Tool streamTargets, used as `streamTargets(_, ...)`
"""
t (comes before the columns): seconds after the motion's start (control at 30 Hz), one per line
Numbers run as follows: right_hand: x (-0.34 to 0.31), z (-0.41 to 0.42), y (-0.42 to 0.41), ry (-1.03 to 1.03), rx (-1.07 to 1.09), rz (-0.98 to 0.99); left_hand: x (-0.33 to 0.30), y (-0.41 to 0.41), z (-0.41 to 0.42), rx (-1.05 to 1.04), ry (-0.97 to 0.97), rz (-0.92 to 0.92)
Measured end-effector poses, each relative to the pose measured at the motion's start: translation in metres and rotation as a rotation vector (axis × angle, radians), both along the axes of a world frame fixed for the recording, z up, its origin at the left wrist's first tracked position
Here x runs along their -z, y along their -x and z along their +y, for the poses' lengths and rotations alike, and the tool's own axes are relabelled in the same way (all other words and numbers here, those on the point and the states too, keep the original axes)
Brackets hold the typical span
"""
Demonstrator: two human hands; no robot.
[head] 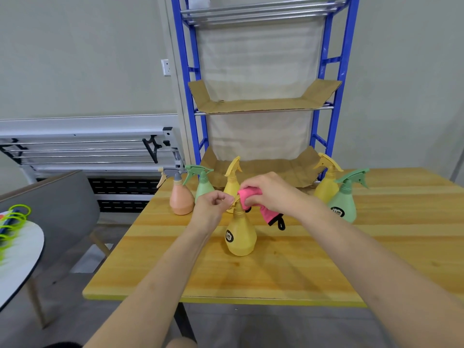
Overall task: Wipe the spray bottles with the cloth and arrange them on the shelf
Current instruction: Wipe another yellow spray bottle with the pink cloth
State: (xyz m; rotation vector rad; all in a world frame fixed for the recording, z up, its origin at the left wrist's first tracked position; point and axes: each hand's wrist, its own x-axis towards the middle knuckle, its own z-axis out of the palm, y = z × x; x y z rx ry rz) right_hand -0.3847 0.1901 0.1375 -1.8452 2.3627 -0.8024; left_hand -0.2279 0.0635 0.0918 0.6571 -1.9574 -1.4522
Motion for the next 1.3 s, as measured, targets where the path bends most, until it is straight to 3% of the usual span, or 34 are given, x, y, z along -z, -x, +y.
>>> streamTargets(0.3,0.013,0.003,-0.009,0.158,0.013,0.064,0.001,0.003,0.002,-0.008,0.006,0.005)
streamTargets(0.5,0.029,0.017,-0.011,0.396,0.025,-0.402,0.01,0.005,0.0,-0.078,0.15,-0.005)
streamTargets(0.7,0.062,0.032,-0.009,0.627,0.209,-0.627,0.009,0.004,0.004,-0.105,0.152,-0.017)
streamTargets(0.87,0.071,0.029,-0.016,0.578,0.174,-0.661,0.01,0.006,0.006,-0.079,0.247,-0.027)
streamTargets(1.1,0.073,0.013,-0.014,0.466,0.106,-0.492,0.002,0.002,0.003,-0.15,0.629,-0.191)
streamTargets(1.3,0.083,0.022,0.002,0.35,0.118,-0.482,0.001,0.002,0.008,-0.152,0.621,-0.215)
